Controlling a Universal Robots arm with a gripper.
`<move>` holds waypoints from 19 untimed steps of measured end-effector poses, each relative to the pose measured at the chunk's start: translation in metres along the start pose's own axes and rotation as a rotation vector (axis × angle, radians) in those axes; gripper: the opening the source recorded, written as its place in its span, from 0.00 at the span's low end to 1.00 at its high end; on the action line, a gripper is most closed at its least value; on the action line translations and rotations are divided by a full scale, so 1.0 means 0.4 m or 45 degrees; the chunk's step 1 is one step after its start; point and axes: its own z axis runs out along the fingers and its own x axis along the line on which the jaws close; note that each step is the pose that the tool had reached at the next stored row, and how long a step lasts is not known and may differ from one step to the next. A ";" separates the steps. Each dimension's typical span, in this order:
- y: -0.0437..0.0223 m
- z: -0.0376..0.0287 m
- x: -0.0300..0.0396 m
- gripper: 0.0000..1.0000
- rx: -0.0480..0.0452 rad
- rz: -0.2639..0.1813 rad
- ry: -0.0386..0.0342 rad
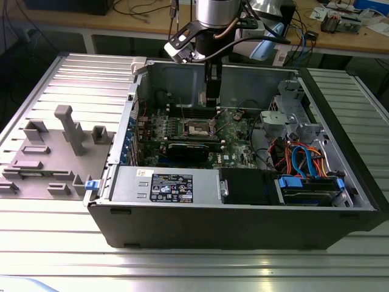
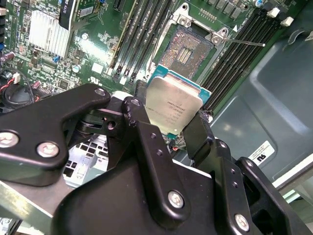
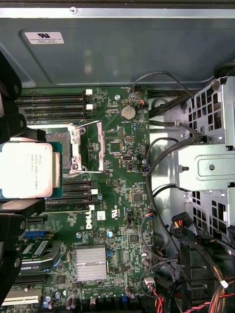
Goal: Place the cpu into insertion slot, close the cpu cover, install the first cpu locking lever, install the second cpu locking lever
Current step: 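Place the cpu into insertion slot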
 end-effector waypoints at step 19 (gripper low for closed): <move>-0.015 0.044 0.003 0.54 -0.014 -0.047 0.0039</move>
